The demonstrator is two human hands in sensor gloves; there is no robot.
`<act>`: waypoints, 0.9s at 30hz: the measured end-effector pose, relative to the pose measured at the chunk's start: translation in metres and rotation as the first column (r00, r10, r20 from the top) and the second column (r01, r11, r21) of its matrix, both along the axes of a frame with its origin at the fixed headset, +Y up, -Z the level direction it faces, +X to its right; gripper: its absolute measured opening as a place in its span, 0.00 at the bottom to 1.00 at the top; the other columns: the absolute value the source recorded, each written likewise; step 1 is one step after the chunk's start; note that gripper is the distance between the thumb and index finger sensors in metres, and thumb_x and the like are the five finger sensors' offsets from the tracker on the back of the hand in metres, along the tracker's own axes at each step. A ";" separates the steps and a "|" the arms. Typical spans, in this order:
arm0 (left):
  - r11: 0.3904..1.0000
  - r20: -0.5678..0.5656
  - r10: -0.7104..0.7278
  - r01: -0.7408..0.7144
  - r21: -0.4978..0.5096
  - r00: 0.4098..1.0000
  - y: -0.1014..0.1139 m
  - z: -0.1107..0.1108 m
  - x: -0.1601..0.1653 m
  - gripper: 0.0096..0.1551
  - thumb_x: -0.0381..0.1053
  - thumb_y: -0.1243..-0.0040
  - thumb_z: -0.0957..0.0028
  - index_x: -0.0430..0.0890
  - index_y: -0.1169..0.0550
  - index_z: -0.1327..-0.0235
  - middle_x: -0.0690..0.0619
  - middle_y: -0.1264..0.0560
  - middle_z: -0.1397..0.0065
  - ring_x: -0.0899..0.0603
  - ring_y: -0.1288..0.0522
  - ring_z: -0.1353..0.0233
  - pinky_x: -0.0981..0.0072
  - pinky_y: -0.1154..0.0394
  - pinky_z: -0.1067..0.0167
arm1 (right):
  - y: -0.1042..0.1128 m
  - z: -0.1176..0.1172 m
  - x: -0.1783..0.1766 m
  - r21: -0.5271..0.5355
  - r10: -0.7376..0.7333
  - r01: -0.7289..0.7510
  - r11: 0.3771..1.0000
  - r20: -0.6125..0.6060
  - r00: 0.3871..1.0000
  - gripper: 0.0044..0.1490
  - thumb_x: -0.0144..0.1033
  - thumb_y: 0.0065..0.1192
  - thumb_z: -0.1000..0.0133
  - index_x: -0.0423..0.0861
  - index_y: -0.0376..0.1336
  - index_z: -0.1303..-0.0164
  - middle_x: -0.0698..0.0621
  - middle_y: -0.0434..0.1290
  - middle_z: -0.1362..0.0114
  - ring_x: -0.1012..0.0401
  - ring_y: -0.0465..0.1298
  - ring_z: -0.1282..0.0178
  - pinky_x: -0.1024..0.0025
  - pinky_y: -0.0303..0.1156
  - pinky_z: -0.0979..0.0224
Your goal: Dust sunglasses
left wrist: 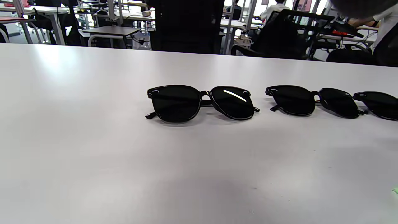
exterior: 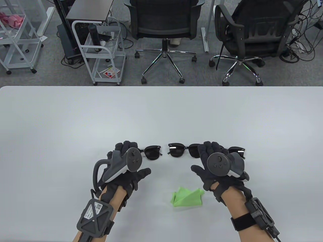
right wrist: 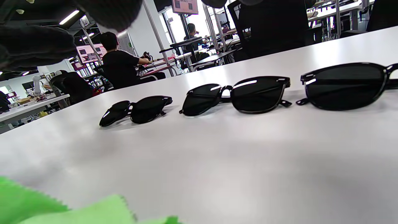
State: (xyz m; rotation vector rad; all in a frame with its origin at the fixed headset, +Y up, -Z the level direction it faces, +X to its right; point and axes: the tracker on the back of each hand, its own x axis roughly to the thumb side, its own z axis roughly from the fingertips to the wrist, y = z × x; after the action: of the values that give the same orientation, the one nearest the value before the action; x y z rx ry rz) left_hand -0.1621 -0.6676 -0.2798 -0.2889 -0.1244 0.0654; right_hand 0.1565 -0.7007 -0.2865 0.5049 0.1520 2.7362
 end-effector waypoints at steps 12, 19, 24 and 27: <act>0.999 0.019 0.049 -0.049 -0.011 0.999 -0.037 -0.002 -0.002 0.67 0.82 0.55 0.69 0.50 0.60 0.23 0.49 0.63 0.17 0.35 0.62 0.18 0.37 0.57 0.26 | -0.018 0.006 -0.011 -0.143 0.061 -0.068 0.987 -0.055 0.997 0.59 0.61 0.51 0.44 0.30 0.40 0.22 0.28 0.38 0.19 0.29 0.38 0.24 0.26 0.39 0.34; 0.997 0.011 0.077 -0.077 -0.014 0.997 -0.037 -0.004 -0.004 0.66 0.81 0.54 0.69 0.51 0.60 0.23 0.49 0.62 0.16 0.35 0.62 0.17 0.37 0.57 0.26 | -0.019 0.007 -0.013 -0.136 0.074 -0.082 0.987 -0.059 0.995 0.59 0.61 0.51 0.44 0.30 0.39 0.22 0.28 0.37 0.19 0.29 0.38 0.24 0.26 0.39 0.34; 0.996 0.018 0.085 -0.085 -0.001 0.996 -0.037 -0.003 -0.003 0.66 0.81 0.54 0.68 0.51 0.59 0.23 0.49 0.62 0.16 0.35 0.61 0.17 0.37 0.57 0.25 | -0.015 0.007 -0.011 -0.109 0.065 -0.070 0.992 -0.048 0.997 0.59 0.61 0.51 0.44 0.30 0.39 0.22 0.28 0.37 0.19 0.28 0.38 0.24 0.26 0.39 0.34; 0.997 0.023 0.083 -0.083 0.002 0.996 -0.037 -0.003 -0.003 0.66 0.81 0.54 0.68 0.51 0.59 0.23 0.49 0.61 0.16 0.35 0.61 0.17 0.37 0.57 0.25 | -0.013 0.007 -0.011 -0.095 0.061 -0.066 0.993 -0.047 0.997 0.59 0.61 0.51 0.44 0.30 0.39 0.22 0.28 0.38 0.19 0.28 0.38 0.24 0.26 0.39 0.34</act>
State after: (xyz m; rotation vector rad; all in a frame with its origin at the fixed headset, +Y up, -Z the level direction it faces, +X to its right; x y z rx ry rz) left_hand -0.1650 -0.7041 -0.2823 -0.2820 -0.1591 0.1445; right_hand 0.1452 -0.7141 -0.2793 0.5423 0.3155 2.7640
